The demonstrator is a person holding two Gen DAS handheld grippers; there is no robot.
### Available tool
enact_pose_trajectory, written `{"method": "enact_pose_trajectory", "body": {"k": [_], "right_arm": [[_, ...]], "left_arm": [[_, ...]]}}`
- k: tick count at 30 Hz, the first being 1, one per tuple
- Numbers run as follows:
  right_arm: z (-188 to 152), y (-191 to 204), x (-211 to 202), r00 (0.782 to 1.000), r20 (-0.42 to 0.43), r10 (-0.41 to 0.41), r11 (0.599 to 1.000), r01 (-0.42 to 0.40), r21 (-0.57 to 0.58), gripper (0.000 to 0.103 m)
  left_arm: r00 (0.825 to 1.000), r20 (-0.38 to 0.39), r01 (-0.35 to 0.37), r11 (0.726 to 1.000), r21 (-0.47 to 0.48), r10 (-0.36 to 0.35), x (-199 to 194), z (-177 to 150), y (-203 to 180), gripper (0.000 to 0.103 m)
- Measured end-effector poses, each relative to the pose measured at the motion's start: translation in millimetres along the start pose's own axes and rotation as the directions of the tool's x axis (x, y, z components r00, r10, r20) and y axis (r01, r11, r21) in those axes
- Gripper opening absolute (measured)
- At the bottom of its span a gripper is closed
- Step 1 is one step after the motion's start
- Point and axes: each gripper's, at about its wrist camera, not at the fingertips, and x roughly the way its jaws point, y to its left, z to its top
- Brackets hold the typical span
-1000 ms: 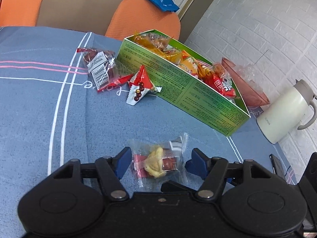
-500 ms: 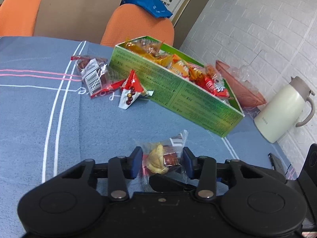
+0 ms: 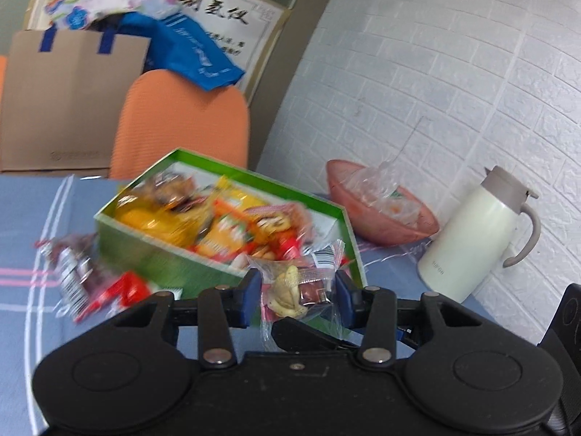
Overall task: Organize snacks
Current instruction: 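Carry both clear candy bags into the green box and open both grippers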
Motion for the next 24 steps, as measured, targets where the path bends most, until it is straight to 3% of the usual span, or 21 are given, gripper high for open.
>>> {"method": "enact_pose_trajectory", "body": {"k": [5, 9, 24], "right_arm": [[16, -35, -2, 0.995, 0.062, -0.077, 0.997, 0.076, 0.011, 0.067], [22, -67, 12, 0.992, 0.056, -0.116, 0.993, 0.113, 0.045, 0.067], [13, -128, 51, 0.980, 0.027, -0.196, 0.977, 0.193, 0.088, 0.066]], "left_arm": [[0.998, -0.003, 0.060, 0.998, 0.033, -0.060, 43, 23, -20, 0.103], [0.997, -0.019, 0.074, 0.997, 0.021, -0.073, 78, 30, -23, 0.103], [0.996, -0.076, 0.038, 0.999, -0.003, -0.038, 158, 37, -20, 0.103]]}}
